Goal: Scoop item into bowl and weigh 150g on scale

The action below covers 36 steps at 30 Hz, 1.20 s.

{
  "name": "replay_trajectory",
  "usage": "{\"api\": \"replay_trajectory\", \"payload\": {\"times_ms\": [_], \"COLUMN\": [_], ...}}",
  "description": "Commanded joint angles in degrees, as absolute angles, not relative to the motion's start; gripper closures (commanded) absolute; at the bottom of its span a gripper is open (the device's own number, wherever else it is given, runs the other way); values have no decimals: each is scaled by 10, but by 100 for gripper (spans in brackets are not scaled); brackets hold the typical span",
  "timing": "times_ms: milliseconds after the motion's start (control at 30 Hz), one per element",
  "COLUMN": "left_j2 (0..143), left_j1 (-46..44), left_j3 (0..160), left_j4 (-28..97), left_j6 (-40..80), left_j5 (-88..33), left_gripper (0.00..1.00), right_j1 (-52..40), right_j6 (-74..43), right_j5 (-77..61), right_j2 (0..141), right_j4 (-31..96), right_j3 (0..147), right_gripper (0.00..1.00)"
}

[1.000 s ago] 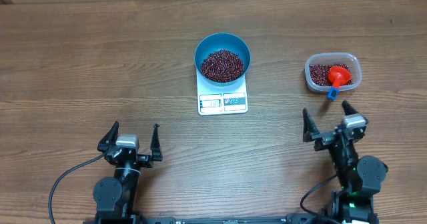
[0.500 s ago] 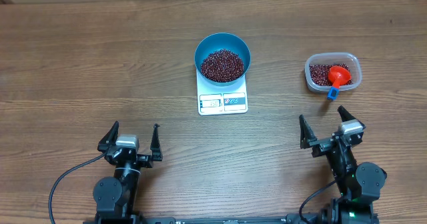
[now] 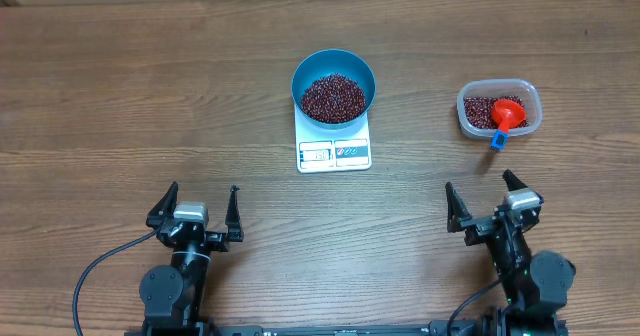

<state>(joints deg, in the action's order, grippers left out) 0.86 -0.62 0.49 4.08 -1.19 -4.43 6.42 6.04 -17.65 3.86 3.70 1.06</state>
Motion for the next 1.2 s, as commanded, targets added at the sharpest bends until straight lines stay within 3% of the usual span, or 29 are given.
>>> {"api": "replay_trajectory", "payload": {"times_ms": [0,367,600,1167], "left_j2": [2,2,2,2], "left_j1": [-2,-2,-2,-2], "left_j3": [3,3,3,3], "left_j4": [42,42,42,42], "left_j6": [-2,-2,-2,-2], "left_j5": [-41,-41,-41,-41], "left_gripper": [0,1,0,0], "right_j1": [55,53,53,53], "right_j6": [61,52,-54,-15], "right_j5": [-153,-142,-47,-57], "right_j2": [1,1,1,1], "right_j4": [35,36,46,45], "right_j3": [4,4,4,4], "right_gripper": [0,0,0,0]}}
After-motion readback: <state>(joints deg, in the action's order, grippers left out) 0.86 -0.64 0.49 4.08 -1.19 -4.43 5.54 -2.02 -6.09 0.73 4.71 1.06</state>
